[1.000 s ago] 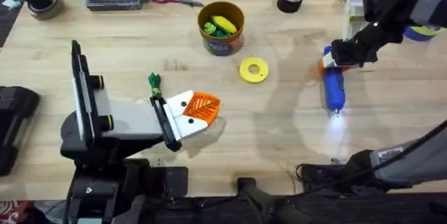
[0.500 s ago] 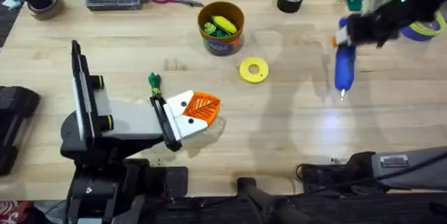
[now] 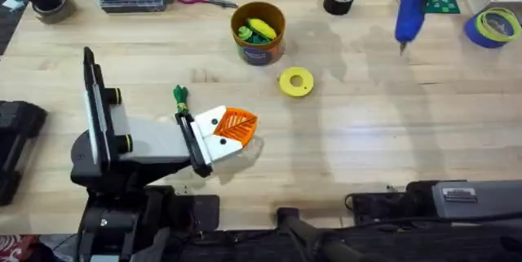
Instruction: Pick up the gripper from the table and insert it into the empty holder that is missing its gripper. Then pick up a screw, insert it into the mounting hole, and use the screwdriver to tighten it. Finally, clean up the table by picking up the vegetable and placing it into the bucket.
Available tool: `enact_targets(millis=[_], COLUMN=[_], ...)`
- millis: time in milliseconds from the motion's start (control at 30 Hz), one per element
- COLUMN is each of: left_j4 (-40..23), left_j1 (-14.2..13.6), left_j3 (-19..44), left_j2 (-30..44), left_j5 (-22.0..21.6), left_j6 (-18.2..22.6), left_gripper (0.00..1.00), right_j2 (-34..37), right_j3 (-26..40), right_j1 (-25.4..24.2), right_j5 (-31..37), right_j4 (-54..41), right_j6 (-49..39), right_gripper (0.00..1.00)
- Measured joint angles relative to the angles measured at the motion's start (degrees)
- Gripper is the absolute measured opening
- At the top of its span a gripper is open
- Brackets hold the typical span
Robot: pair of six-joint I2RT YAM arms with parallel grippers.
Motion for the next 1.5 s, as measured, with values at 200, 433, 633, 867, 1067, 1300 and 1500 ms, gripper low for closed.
enact_targets(millis=[200, 433, 633, 867, 1067, 1300, 1500], left_j4=[0.0, 0.0, 0.0, 0.0, 0.0, 0.0, 0.0], left_j1=[0.0, 0.0, 0.0, 0.0, 0.0, 0.0, 0.0], left_j3=[0.0, 0.0, 0.0, 0.0, 0.0, 0.0, 0.0], left_j2=[0.0, 0.0, 0.0, 0.0, 0.0, 0.0, 0.0], left_j5=[0.0, 0.0, 0.0, 0.0, 0.0, 0.0, 0.0], left_j6=[0.0, 0.0, 0.0, 0.0, 0.0, 0.0, 0.0], left_gripper=[0.004, 0.004, 0.004, 0.004, 0.004, 0.004, 0.004], right_j2=[0.0, 0.0, -0.7, -5.6, -7.9, -8.3, -8.3], right_j3=[5.7, 7.9, 7.9, 7.9, 7.9, 0.4, -9.2], right_j1=[4.9, 11.2, 15.4, 18.1, 21.0, 24.6, 25.0], right_j5=[0.0, -2.5, -11.2, -23.2, -32.8, -39.5, -46.3], right_j4=[6.7, 20.4, 28.7, 30.7, 37.3, 52.4, 68.6], right_j6=[1.1, 4.1, 6.0, 7.9, 9.0, 12.5, 19.6], right_gripper=[0.025, 0.025, 0.025, 0.025, 0.025, 0.025, 0.025])
